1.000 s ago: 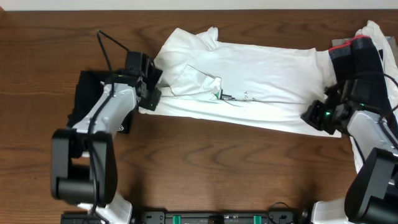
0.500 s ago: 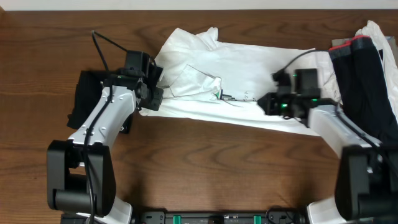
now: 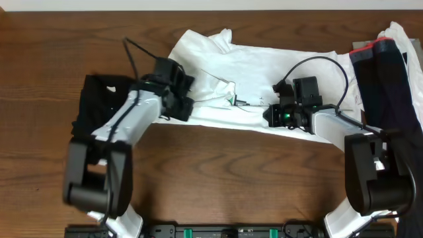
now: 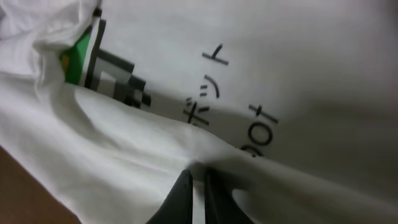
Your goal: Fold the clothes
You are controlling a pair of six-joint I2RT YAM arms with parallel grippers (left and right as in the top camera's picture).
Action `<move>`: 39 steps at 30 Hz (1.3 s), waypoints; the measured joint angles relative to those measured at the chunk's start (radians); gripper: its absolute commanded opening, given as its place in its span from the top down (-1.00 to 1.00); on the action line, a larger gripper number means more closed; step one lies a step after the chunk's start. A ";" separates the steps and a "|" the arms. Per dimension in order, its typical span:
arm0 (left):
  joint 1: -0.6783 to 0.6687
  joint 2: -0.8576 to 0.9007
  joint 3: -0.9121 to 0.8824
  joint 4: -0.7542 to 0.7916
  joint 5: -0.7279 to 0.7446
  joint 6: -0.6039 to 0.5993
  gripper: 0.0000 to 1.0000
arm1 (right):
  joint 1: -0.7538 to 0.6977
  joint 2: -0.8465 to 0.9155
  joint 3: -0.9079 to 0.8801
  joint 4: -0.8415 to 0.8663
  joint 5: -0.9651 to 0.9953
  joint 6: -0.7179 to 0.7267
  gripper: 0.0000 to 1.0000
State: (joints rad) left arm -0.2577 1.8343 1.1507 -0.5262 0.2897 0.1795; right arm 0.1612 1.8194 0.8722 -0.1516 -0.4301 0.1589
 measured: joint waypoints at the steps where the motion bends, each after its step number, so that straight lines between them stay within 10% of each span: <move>1: -0.010 0.031 0.000 0.000 0.000 0.000 0.63 | 0.000 0.000 0.000 0.010 0.016 0.000 0.83; 25: -0.029 0.096 0.029 -0.021 -0.070 0.000 0.70 | -0.115 -0.014 0.029 -0.062 0.019 -0.004 0.55; 39: -0.016 0.090 0.032 -0.026 -0.172 0.000 0.32 | -0.060 -0.184 0.033 -0.343 -0.009 -0.005 0.85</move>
State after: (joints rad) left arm -0.2741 1.9244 1.1828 -0.5526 0.1181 0.1795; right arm 0.1009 1.6352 0.9051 -0.4942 -0.4389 0.1539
